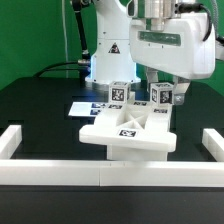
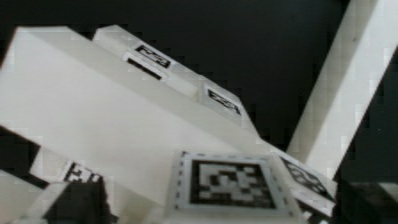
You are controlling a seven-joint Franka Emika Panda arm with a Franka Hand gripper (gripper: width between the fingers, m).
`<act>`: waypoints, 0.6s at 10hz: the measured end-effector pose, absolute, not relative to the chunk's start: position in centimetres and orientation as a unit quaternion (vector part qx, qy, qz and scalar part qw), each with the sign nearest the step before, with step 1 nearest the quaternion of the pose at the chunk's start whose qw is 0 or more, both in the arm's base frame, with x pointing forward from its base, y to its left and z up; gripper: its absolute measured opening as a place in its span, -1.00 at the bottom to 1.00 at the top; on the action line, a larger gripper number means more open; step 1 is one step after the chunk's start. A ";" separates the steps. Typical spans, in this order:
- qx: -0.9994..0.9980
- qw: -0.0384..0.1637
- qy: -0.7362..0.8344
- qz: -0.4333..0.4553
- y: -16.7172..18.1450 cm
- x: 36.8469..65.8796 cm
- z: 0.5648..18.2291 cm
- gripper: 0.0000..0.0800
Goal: Assemble chair
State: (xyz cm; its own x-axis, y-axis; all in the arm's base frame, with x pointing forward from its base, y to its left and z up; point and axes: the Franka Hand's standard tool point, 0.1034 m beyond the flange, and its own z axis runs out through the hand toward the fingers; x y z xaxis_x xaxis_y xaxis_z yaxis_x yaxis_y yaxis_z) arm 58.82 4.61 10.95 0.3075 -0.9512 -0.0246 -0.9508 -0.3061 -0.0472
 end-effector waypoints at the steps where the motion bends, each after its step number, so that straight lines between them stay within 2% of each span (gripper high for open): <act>1: -0.837 0.026 0.547 -0.006 4.6 58.8 11.0 0.62; 6: -0.934 0.024 0.356 -0.011 5.1 58.8 11.0 0.62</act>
Offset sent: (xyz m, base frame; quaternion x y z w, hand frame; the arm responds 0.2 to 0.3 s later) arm 0.0026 0.0057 0.0031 0.0063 -0.0067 -0.2293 0.9733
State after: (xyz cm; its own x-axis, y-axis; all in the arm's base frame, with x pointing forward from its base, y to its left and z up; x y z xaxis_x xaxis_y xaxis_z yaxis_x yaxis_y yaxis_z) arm 58.83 5.08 10.98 0.7461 -0.6658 0.0040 -0.6647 -0.7452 -0.0529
